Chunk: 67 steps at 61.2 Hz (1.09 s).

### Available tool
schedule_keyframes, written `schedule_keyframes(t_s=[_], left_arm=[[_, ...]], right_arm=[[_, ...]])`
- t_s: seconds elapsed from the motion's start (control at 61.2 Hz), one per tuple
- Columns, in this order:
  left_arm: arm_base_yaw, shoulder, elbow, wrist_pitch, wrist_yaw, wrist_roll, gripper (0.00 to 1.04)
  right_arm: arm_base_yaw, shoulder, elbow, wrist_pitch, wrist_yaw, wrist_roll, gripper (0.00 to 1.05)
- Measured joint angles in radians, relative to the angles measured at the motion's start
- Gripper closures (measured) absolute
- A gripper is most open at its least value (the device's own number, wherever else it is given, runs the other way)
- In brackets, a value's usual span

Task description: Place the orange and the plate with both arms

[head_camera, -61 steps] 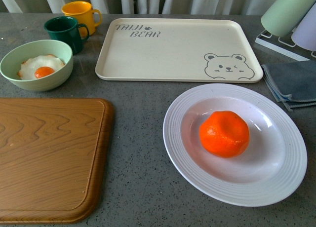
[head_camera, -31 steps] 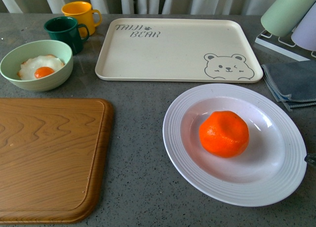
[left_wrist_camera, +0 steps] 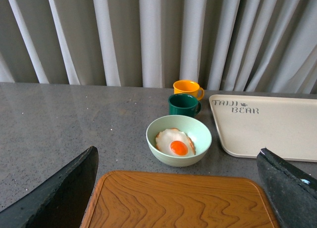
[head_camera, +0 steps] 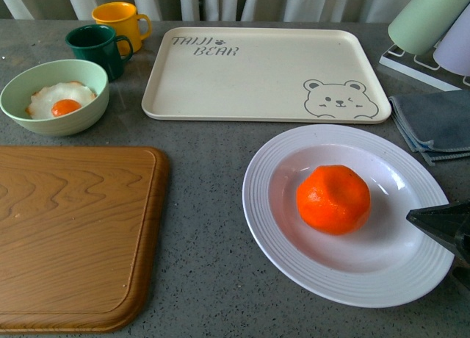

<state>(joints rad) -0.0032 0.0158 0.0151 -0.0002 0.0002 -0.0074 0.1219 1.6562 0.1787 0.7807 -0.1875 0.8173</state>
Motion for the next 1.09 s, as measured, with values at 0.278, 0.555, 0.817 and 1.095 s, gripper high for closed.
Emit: schedule_keyframes(t_s=[0.278,0.555,0.817,1.095], left_arm=[[0.000,0.000,0.000,0.000,0.000,0.000,0.09],[0.000,0.000,0.000,0.000,0.000,0.000,0.09],[0.000,0.000,0.000,0.000,0.000,0.000,0.09],[0.000,0.000,0.000,0.000,0.000,0.000,0.09]], right_arm=[[0.015,0.019,0.015,-0.003,0.010,-0.048,0.09],[0.023,0.011,0.027,-0.024,0.003,-0.092,0.09],[0.031,0.023,0.043,-0.023,-0.003,-0.104,0.09],[0.040,0.079,0.072,-0.015,-0.003,-0.110,0.09]])
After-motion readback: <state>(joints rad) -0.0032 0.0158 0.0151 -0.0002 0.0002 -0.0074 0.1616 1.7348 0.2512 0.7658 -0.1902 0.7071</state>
